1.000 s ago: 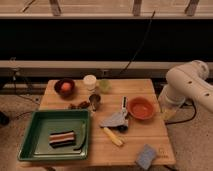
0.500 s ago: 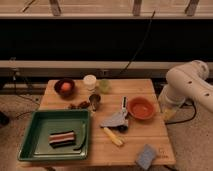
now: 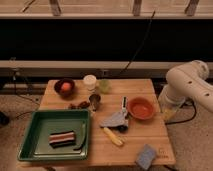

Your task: Stack cups into tray

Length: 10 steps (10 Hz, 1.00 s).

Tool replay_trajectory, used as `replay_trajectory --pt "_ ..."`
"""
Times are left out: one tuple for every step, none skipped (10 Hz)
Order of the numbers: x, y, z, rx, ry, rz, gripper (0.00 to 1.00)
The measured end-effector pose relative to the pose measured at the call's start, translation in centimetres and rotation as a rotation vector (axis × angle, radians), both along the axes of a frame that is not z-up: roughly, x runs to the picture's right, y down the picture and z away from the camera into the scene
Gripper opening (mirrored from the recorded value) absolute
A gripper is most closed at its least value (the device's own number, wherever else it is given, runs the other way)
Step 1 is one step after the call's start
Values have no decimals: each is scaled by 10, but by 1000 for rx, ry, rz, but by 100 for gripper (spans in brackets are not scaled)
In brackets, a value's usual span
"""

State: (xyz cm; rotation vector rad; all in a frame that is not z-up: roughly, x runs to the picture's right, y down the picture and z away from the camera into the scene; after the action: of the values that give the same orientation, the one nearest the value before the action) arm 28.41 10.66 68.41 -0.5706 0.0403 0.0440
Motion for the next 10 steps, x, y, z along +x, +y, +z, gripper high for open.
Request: replay_trajectory --pt "0 0 0 0 0 0 65" --pt "0 0 0 0 0 0 65" --pt "0 0 0 0 0 0 65" --pt "0 0 0 0 0 0 65" --pt "0 0 0 0 0 0 65" --pt "0 0 0 0 0 0 65" --pt "0 0 0 0 0 0 65" --pt "0 -1 0 2 0 1 65" --pt "-1 -2 1 10 -7 2 65" --pt "-2 -5 5 23 -20 7 65"
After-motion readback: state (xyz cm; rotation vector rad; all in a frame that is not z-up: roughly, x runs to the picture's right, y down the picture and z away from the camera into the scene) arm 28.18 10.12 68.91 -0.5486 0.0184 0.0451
